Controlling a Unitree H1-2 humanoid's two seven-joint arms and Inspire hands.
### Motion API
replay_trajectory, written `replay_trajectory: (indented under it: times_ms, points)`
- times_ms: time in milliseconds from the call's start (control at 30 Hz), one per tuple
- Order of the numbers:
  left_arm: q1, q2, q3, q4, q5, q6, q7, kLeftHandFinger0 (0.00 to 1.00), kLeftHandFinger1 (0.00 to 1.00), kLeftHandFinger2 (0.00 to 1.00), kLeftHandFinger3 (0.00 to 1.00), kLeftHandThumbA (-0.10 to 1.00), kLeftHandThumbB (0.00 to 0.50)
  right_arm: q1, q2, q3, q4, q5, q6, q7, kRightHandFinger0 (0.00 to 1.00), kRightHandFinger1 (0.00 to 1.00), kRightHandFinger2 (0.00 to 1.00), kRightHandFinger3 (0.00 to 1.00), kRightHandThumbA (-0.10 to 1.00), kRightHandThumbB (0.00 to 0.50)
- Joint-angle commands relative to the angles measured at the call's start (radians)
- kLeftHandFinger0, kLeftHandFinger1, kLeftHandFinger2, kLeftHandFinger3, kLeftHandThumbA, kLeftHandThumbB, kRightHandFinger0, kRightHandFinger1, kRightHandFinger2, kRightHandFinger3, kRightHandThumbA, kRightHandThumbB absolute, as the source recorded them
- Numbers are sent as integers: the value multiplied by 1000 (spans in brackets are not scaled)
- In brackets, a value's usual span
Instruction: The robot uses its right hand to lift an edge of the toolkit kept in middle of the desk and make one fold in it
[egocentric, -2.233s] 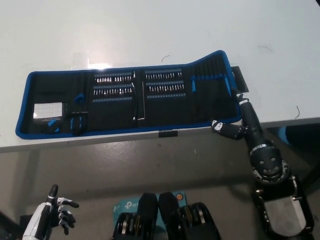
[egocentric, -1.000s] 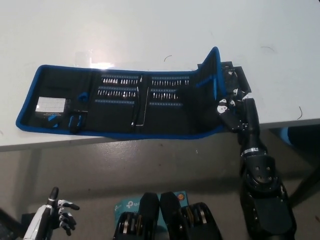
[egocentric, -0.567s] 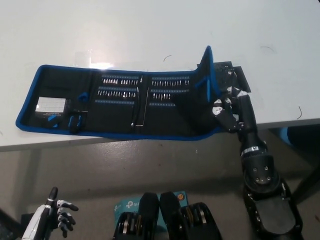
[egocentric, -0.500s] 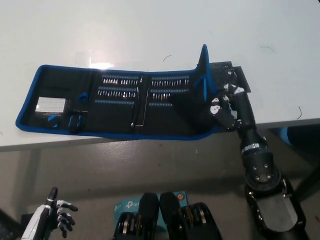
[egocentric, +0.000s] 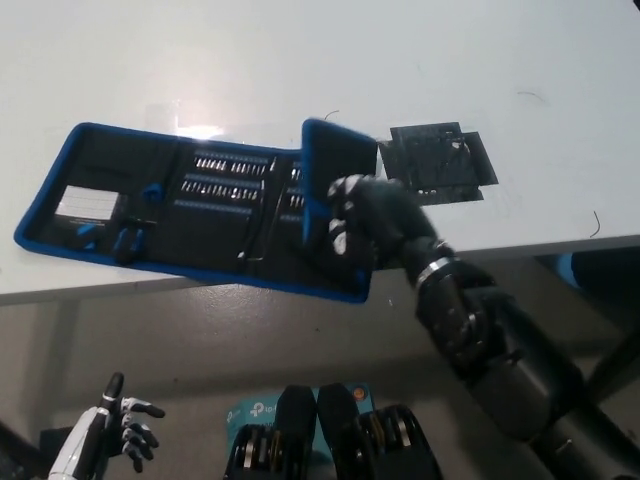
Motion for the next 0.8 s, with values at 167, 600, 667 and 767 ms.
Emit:
replay_trajectory:
  times_ms: [167,600,667,767]
  points:
    - [-13,28,-2,-24,-5,-19,-25,258,277,267,402,1000,500,-59,68,83,64,-124,85,83,0,85,281,438,-100,267]
    - [-9,29,-9,-34,-3,-3,-29,292,296,282,413,1000,500,-84,82,119,169,-175,164,139,913,1000,1000,1000,136,224]
    - [-9,29,-9,-33,-4,-3,-30,284,295,290,421,1000,500,-90,75,133,156,-189,187,169,1000,1000,1000,1000,167,269]
    - [-8,30,-10,-41,3,5,-27,310,301,281,414,1000,500,-88,78,125,139,-179,216,189,1000,1000,1000,1000,206,371]
